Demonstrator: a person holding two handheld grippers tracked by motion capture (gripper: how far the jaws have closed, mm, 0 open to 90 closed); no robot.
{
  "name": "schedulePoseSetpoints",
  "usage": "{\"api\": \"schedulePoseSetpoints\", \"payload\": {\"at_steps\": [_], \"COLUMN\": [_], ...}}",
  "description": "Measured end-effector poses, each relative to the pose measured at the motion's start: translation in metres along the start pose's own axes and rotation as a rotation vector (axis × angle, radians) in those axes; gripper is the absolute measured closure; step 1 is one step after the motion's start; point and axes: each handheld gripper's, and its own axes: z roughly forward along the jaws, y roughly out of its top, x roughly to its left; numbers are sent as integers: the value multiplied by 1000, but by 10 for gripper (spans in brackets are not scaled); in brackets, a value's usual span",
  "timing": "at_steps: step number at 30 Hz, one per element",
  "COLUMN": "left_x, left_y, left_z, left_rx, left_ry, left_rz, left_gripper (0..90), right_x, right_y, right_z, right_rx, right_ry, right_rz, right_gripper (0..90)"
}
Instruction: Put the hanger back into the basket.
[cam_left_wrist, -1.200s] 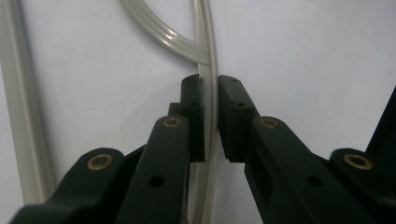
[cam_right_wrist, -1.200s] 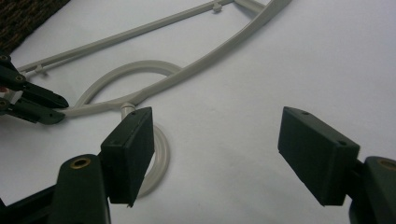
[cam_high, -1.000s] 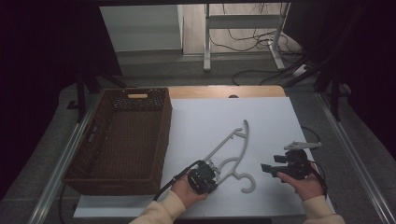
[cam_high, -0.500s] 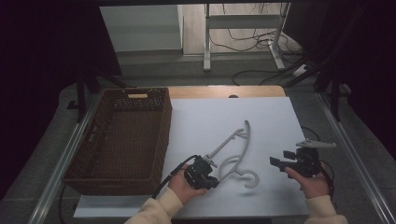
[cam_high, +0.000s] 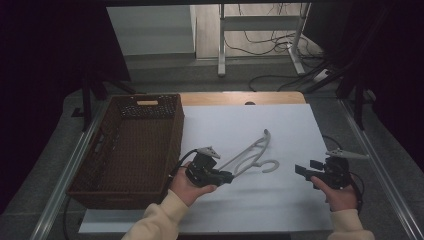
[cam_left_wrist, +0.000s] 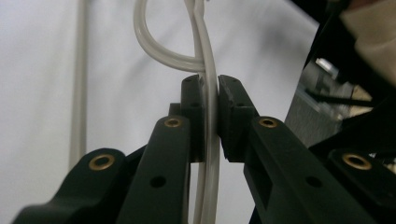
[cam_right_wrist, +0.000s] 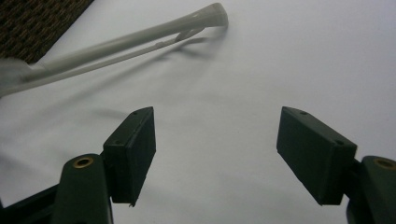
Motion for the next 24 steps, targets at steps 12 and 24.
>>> {"api": "schedulePoseSetpoints", "payload": {"at_steps": [12,24], "left_x": [-1,4], "left_y": [25,37], "left_z": [-45,-110], "left_rx": [-130,-272], "left_ry": [-9,27], "left_rz": [10,5], "left_gripper": [817,817], "right_x": [-1,-1], "right_y": [0,0], "right_z": [-2,-2], "right_rx": [-22,-21], "right_ry": [-6,-9], "right_rz": [7,6], "right_gripper": [286,286]}}
